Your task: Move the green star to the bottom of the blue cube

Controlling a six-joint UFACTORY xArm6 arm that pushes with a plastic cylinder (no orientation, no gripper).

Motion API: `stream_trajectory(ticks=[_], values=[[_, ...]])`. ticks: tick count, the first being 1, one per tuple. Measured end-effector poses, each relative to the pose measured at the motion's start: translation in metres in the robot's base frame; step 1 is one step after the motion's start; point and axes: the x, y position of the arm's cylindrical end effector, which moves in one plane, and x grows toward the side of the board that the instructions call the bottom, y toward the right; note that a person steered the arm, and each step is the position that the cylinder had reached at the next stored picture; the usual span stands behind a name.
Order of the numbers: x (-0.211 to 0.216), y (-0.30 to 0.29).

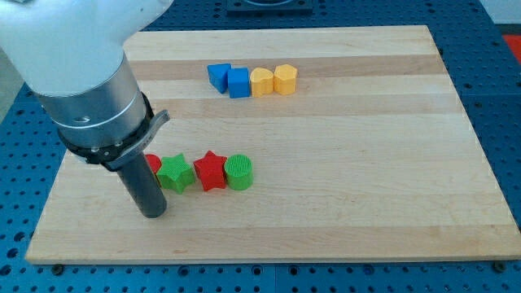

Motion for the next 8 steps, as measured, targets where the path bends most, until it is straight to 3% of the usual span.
stream_trajectory(ticks=[1, 2, 3, 4, 5, 6, 8], values=[[-0.017, 0.001], [-0.092, 0.023], [-0.118, 0.023], [-0.178, 0.035], [-0.193, 0.046], [-0.192, 0.044], [-0.120, 0.013]])
